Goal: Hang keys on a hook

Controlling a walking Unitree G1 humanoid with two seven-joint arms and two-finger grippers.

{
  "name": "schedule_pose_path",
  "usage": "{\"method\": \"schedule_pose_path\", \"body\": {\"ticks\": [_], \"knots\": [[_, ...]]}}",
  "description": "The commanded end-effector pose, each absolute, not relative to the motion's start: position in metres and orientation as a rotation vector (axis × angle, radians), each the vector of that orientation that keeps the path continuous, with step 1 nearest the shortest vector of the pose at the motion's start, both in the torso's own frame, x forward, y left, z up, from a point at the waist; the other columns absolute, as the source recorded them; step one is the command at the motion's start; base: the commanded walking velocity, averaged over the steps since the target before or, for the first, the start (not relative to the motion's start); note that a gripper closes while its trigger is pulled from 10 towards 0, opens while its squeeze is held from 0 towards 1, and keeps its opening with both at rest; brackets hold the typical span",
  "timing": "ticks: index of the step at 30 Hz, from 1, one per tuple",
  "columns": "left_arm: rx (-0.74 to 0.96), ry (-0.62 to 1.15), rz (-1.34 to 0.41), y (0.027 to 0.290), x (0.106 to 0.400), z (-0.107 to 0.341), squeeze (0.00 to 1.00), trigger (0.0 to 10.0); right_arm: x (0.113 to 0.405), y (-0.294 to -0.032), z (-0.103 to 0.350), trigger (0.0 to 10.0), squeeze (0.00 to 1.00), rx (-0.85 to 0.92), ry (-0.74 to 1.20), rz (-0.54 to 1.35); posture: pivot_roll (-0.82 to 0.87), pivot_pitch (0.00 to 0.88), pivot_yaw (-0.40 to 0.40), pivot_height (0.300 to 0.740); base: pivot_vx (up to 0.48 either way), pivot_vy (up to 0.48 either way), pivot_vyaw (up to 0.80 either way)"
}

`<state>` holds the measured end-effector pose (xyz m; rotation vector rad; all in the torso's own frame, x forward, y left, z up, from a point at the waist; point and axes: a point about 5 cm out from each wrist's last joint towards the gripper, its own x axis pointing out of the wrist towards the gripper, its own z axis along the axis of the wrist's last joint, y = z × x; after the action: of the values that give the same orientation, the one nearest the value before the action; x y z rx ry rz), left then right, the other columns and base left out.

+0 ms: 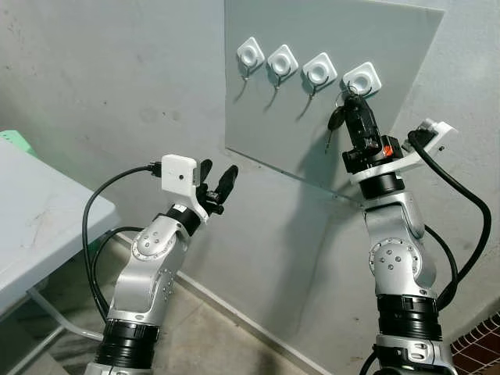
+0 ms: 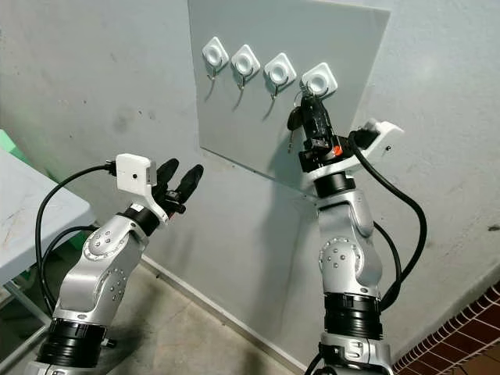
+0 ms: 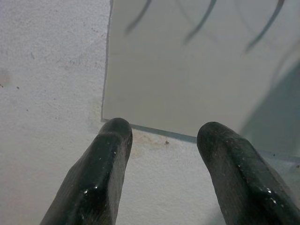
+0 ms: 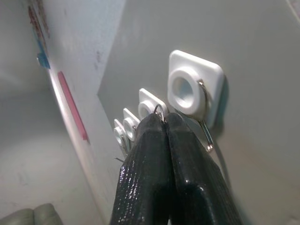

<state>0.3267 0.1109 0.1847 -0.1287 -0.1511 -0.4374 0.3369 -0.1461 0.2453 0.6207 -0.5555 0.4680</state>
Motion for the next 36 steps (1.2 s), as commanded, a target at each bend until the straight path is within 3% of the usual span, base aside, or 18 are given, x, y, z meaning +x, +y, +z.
{"method": "schedule_pose_path", "body": {"ticks": [1, 36], "knots": [[-0.119, -0.165, -0.445, 0.11, 0.328, 0.191, 0.0, 10.0, 0.335, -0.149, 0.249, 10.0, 0.0, 0.636, -0.573, 0.46, 0.19, 0.0, -0.014, 0.74, 0.0, 0.0, 0.0], [-0.126, -0.161, -0.438, 0.112, 0.327, 0.192, 0.0, 10.0, 0.34, -0.147, 0.225, 10.0, 0.0, 0.783, -0.435, 0.435, 0.2, 0.0, -0.01, 0.74, 0.0, 0.0, 0.0]]}}
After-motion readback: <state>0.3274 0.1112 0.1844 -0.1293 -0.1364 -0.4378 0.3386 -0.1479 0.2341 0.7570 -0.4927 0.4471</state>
